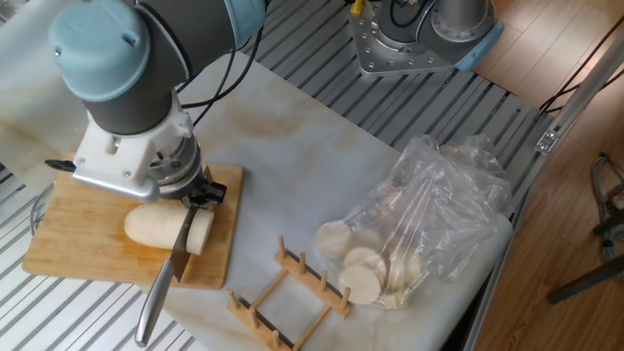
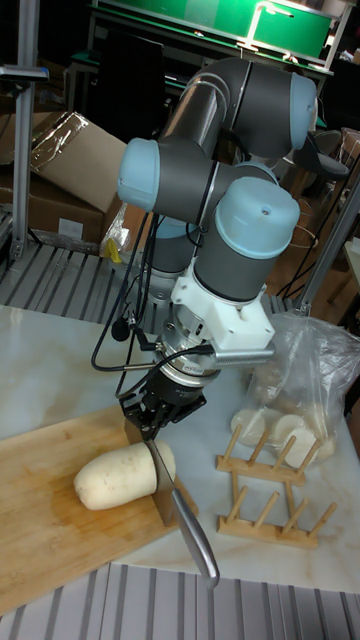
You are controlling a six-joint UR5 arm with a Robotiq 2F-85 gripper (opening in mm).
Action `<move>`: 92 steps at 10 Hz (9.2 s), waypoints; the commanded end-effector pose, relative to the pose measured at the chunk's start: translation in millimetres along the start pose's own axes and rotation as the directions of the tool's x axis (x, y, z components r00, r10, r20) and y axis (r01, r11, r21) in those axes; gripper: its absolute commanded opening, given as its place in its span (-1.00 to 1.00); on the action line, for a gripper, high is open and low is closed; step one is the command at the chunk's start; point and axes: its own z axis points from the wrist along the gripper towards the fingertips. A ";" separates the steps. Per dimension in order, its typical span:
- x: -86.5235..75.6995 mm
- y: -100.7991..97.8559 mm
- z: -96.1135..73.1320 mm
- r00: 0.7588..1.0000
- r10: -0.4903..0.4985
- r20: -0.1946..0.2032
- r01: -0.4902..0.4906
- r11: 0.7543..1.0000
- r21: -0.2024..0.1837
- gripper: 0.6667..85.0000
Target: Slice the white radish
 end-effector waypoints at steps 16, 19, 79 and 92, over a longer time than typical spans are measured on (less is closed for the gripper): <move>-45.7 1.9 -14.1 0.999 0.023 0.048 -0.021 0.999 -0.033 -0.98; -55.2 8.3 -11.1 0.998 0.032 0.058 -0.031 0.999 -0.032 -0.98; -15.8 6.2 -5.6 0.995 0.044 -0.088 -0.044 0.999 0.004 -0.98; -39.8 4.4 -13.9 1.000 0.024 -0.003 -0.025 0.998 -0.053 -0.98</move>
